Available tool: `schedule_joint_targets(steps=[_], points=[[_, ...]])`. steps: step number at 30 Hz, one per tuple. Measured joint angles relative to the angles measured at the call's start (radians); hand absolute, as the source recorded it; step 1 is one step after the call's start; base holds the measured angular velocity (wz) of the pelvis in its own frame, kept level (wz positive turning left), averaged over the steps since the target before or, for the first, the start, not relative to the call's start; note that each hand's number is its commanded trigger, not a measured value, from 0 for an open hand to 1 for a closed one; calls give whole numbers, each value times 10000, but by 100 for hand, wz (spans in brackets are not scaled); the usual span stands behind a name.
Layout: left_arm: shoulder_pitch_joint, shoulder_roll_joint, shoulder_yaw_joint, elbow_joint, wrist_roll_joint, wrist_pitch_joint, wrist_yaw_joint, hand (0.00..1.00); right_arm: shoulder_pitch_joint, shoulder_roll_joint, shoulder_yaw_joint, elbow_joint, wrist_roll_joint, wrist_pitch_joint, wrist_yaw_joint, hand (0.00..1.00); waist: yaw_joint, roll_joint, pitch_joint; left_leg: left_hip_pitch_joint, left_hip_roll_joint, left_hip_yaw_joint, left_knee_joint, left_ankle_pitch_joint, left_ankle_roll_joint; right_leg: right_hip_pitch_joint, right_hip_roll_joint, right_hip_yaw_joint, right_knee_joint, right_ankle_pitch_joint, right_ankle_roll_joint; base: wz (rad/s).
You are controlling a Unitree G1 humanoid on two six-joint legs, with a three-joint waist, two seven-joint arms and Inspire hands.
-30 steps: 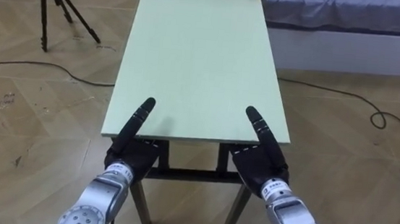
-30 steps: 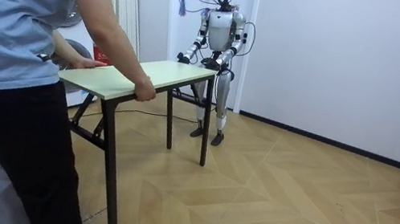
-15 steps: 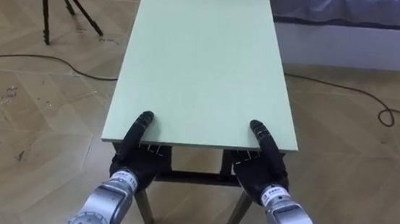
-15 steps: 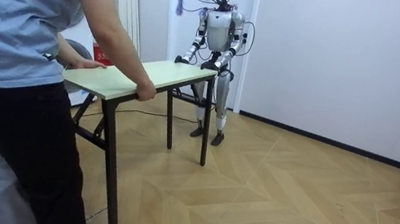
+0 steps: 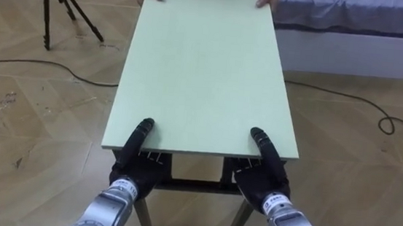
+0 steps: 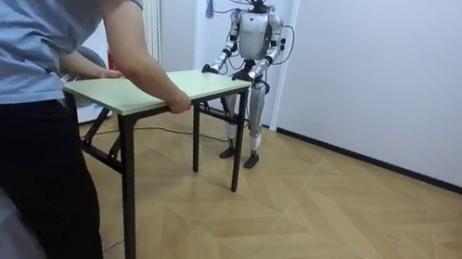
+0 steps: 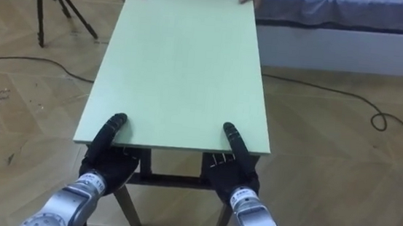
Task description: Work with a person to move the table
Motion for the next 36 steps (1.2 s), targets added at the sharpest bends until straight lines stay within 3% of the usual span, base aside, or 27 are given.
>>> schedule_joint_targets(steps=[4, 6, 7, 8, 9, 10, 11, 12, 13, 15, 18, 25, 31, 36], points=[[393, -7, -4, -351, 76, 88, -147, 100, 468, -23, 1, -585, -97, 9, -77, 100, 25, 45, -32, 39, 18, -62, -2, 1, 1, -21, 16, 11, 93, -1, 0, -2], [578, -14, -72, -437, 106, 87, -206, 100, 708, -34, 18, -770, -144, 10, -79, 100, 158, 154, -44, 199, 137, -448, -43, 10, 3, -317, 98, -23, 703, -31, 5, -22], [788, 4, -132, -556, 166, 30, -251, 100, 925, -2, 23, -899, -213, 28, -83, 100, 315, 235, -87, 356, 284, -1064, -113, 8, 1, -649, 301, 102, 999, -282, -83, -46], [1139, 40, -118, -861, 176, -168, -450, 100, 970, 123, 91, -1060, -408, 81, -100, 100, 337, 240, -99, 332, 367, -1466, -136, -7, -22, -938, 709, 673, -51, -13, -466, -49], [1322, 39, -86, -1082, 176, -257, -510, 100, 997, 166, 153, -1195, -486, 76, -117, 100, 336, 212, -100, 297, 336, -1491, -140, -30, -54, -1097, 756, 749, -584, 520, -572, -18], [1580, -97, -110, -1201, 202, -339, -604, 100, 1207, 45, 282, -1467, -571, -11, -129, 100, 239, 400, -108, 352, 424, -1453, -171, -96, -301, -1230, 755, 539, -329, 1135, -638, 15], [1654, -99, -174, -1208, 203, -309, -604, 100, 1340, 32, 356, -1555, -558, -107, -129, 100, 186, 400, -105, 360, 418, -1201, -164, -17, -531, -1165, 690, 513, -271, 1122, -651, 39], [1756, -96, -261, -1222, 199, -279, -608, 100, 1484, -25, 454, -1644, -500, -190, -127, 100, 108, 318, -66, 326, 464, -470, -389, 77, -768, -1024, 585, 757, -265, 1115, -639, 57], [1776, -73, -356, -1321, 231, -313, -628, 100, 1550, -27, 436, -1731, -481, -251, -108, 100, -76, 255, -25, 162, 638, -110, -787, 450, -826, -993, 568, 907, -253, 1055, -544, 57], [1767, 2, -447, -1523, 339, -329, -638, 100, 1659, -111, 386, -1897, -438, -300, -45, 100, -87, 169, -17, 110, 719, 155, -747, 372, -634, -1068, 647, 896, -164, 892, -418, 19], [1867, 61, -586, -1611, 486, -426, -758, 100, 1961, -93, 404, -2262, -469, -330, -45, 100, 120, 151, -30, 163, 617, 245, -728, 356, -615, -1063, 631, 535, -146, 889, -419, -15], [1993, 45, -1379, -1722, 664, -1508, -938, 100, 2226, -50, 704, -2656, -615, -1000, -5, 100, 151, 122, -19, 212, 483, 349, -640, 356, -614, -978, 524, 497, -139, 828, -337, -2], [2006, 16, -1703, -1904, 662, -2058, -1037, 100, 2226, -43, 965, -2867, -525, -1480, -5, 100, 193, 86, 3, 261, 457, 351, -638, 357, -614, -954, 509, 499, -119, 829, -337, -1], [2064, 39, -1788, -2178, 665, -2172, -1059, 100, 2227, -75, 1108, -2974, -322, -1652, -4, 100, 179, 28, 41, 268, 462, 352, -604, 357, -613, -949, 467, 498, -37, 829, -337, 2]])
